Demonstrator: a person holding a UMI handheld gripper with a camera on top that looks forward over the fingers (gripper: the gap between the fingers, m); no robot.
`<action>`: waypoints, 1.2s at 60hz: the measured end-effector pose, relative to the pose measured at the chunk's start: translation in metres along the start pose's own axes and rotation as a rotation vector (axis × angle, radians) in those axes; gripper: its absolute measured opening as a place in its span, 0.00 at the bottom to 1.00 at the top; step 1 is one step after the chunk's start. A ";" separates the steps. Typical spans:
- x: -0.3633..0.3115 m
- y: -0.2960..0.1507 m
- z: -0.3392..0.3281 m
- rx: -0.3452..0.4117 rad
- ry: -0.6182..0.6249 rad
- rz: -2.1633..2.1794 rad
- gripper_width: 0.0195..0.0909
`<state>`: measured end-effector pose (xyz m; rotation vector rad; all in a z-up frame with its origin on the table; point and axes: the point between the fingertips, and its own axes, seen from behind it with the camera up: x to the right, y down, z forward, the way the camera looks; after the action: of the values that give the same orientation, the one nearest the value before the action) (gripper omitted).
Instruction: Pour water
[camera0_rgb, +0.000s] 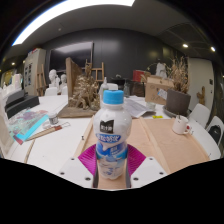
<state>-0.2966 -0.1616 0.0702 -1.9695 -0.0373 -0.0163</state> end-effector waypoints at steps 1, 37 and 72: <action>0.000 -0.003 0.000 0.000 -0.004 0.001 0.23; 0.159 -0.217 0.079 0.078 -0.465 1.226 0.22; 0.261 -0.147 0.161 -0.051 -0.538 1.984 0.23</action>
<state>-0.0417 0.0486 0.1509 -1.2303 1.4999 1.7235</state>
